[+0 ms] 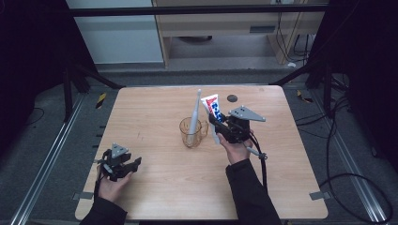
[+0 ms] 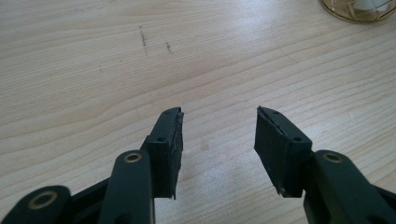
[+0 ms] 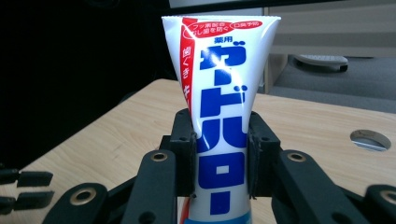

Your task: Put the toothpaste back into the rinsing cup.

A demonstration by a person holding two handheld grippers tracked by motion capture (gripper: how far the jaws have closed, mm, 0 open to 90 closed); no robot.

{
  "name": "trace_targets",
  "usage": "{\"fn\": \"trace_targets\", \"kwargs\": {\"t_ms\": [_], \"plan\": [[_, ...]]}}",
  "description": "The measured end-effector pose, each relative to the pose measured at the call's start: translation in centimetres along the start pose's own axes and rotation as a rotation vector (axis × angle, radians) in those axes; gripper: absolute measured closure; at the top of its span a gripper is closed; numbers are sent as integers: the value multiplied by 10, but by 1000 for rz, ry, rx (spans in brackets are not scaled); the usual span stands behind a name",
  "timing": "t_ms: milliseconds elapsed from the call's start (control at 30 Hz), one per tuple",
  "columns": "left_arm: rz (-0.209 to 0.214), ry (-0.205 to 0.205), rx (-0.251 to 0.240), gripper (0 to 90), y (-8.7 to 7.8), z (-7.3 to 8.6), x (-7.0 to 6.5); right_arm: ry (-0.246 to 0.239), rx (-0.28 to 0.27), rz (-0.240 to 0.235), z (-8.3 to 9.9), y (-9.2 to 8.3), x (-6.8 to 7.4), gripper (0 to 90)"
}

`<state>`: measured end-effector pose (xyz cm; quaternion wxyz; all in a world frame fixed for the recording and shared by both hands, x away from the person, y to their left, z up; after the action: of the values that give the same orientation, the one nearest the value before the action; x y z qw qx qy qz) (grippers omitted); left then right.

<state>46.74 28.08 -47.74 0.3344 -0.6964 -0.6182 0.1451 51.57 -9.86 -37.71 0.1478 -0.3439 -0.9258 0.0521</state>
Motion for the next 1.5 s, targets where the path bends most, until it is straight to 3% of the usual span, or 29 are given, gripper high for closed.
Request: {"fn": "trace_targets", "kwargs": {"t_ms": [800, 1500], "plan": [[0, -9, -8, 511, -1, 0, 1, -29, -79, -46, -15, 40, 16, 692], [1, -12, -11, 512, -1, 0, 2, -28, -101, -58, -14, 77, 15, 691]]}}
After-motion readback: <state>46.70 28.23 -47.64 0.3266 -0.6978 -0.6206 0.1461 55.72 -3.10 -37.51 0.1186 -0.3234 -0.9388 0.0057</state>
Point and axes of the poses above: each handheld gripper's, and its own axes: y roughly forward along the jaws, z roughly out of its underside, x roughly to its left, the point moved 1 cm from there along y, roughly forward along the jaws, and after that the axes turned 15 degrees about -z, right-handed, at the moved point
